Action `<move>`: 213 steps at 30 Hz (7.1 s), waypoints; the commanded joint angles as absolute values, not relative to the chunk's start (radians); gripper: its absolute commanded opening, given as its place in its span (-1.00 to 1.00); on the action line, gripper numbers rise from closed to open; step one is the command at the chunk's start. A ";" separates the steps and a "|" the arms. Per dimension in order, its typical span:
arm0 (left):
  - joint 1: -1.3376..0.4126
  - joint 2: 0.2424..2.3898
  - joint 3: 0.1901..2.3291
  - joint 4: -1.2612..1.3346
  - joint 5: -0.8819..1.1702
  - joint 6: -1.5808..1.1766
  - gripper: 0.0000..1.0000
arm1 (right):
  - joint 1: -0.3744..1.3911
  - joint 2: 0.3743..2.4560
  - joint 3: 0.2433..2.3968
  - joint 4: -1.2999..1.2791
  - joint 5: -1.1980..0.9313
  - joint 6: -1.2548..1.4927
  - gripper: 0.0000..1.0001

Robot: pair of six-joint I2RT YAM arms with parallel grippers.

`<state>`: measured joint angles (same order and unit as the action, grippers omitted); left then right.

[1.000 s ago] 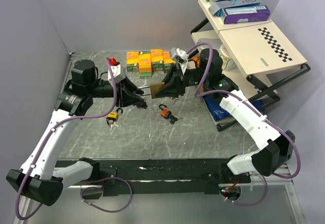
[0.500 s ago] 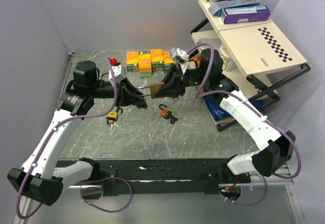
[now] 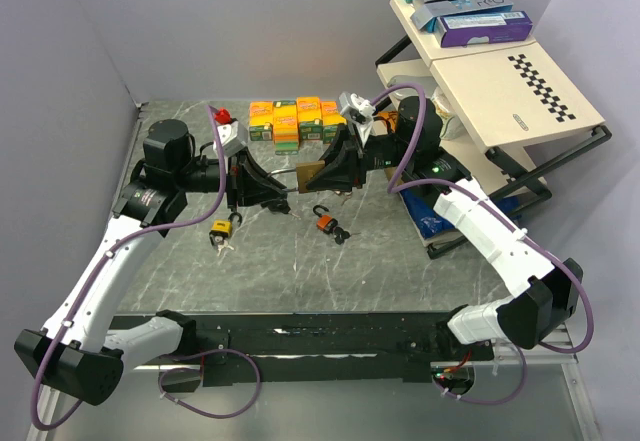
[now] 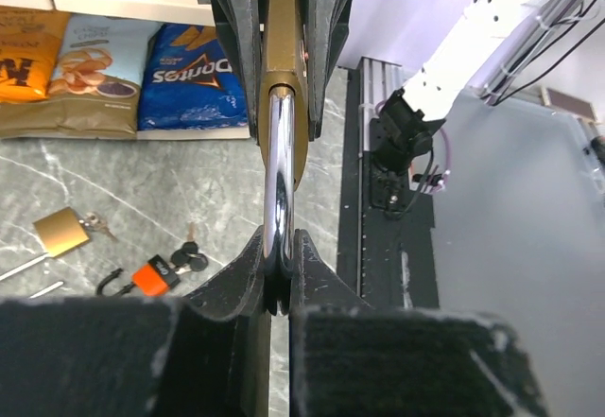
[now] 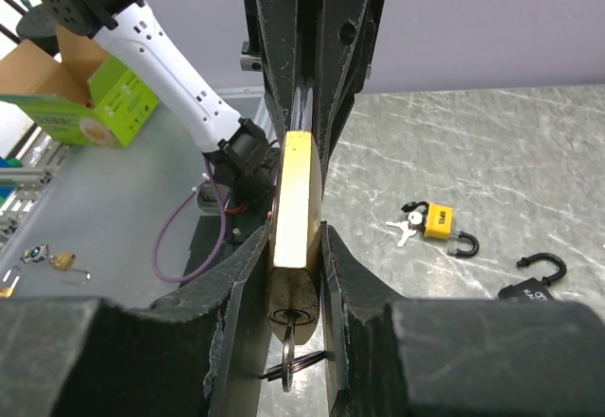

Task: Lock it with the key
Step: Lock the lock.

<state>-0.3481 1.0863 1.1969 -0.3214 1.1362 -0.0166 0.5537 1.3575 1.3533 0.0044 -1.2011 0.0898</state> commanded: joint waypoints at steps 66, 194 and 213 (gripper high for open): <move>-0.540 1.277 1.267 0.217 1.060 -0.259 -0.98 | 0.670 1.467 1.331 0.241 -1.243 0.335 -1.00; -0.158 1.210 1.051 -0.018 0.506 -1.160 -0.77 | 0.836 1.691 1.434 0.459 -0.207 0.137 -0.42; -0.091 1.186 1.065 -0.014 0.563 -1.190 -0.98 | 0.759 1.631 1.408 0.232 -0.529 0.075 0.02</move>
<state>-0.0883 1.2282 1.0252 -0.1043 0.5224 -1.1481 0.7547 1.6585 1.3720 0.2634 -0.4400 0.0875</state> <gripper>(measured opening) 0.713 0.520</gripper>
